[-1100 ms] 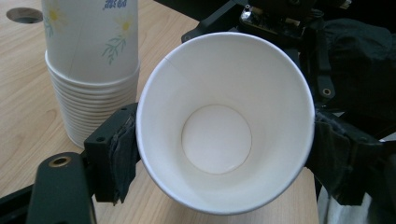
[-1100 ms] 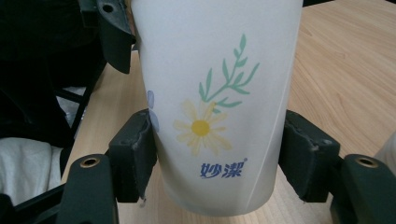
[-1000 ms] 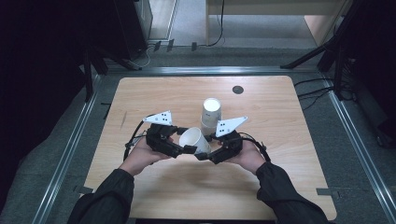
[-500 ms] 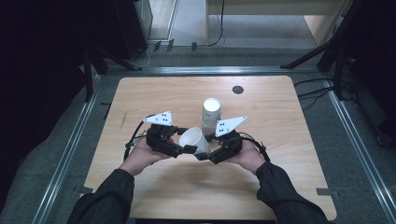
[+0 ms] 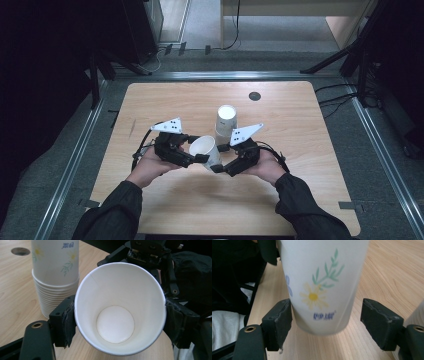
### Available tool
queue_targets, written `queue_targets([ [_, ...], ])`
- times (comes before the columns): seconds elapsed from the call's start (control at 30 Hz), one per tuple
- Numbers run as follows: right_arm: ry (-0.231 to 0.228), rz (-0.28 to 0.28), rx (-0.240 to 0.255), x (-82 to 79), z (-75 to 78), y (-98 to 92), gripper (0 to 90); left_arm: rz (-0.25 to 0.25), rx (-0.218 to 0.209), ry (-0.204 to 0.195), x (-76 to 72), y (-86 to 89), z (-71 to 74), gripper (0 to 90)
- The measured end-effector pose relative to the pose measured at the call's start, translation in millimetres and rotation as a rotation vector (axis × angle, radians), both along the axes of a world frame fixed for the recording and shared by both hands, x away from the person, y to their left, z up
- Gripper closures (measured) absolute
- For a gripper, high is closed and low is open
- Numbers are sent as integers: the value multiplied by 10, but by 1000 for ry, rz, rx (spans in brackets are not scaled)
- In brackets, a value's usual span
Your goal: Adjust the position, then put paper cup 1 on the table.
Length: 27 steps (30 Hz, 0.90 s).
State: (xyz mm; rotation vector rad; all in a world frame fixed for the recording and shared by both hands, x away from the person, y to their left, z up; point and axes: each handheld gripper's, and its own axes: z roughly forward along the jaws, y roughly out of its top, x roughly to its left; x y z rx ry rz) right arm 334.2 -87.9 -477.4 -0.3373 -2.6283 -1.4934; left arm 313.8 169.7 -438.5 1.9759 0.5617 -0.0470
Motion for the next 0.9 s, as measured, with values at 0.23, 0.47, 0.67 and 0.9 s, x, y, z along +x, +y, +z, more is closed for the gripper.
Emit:
queue_targets([
  [0.23, -4, -34, -33, 13, -13, -78, 257, 23, -4, -12, 0, 83, 34, 227],
  [0.47, -25, -63, -58, 1, -7, -200, 260, 50, 15, -15, 4, 141, 46, 227],
  [0.67, -66, -99, -74, -20, -5, -322, 282, 78, 37, -30, 7, 195, 48, 227],
  [0.9, -65, -140, -70, -24, -1, -464, 285, 111, 66, -41, 22, 275, 53, 228],
])
